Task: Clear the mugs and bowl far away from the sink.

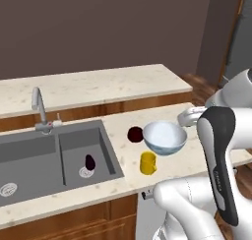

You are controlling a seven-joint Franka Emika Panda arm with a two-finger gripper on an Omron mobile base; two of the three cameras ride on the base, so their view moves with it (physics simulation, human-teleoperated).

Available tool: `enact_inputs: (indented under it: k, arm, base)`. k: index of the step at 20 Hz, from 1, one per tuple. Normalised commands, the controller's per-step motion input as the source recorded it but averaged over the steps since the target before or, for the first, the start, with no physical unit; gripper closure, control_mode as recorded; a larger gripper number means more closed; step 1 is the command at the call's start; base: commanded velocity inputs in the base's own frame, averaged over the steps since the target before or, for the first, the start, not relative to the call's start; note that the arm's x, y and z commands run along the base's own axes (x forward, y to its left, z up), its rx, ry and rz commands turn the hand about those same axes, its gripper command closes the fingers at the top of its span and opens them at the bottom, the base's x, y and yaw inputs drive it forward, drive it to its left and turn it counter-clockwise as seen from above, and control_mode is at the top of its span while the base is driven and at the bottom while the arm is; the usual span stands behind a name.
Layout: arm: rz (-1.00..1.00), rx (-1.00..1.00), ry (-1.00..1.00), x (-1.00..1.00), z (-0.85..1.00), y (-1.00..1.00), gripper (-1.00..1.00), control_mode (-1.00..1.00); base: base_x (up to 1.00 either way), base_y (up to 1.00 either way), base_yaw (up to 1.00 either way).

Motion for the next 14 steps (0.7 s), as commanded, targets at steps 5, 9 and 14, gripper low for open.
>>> enact_inputs:
  k: [5, 9, 14]
  arm:
    - [0.00, 0.00, 0.00, 0.00, 0.00, 0.00, -1.00, 1.00]
    - [0.00, 0.00, 0.00, 0.00, 0.00, 0.00, -1.00, 1.00]
    - [0.00, 0.00, 0.00, 0.00, 0.00, 0.00, -1.00, 1.00]
  base:
    - [0.09, -0.19, -0.08]
    - [0.00, -0.17, 0.02]
    - [0.01, 0.06, 0.17]
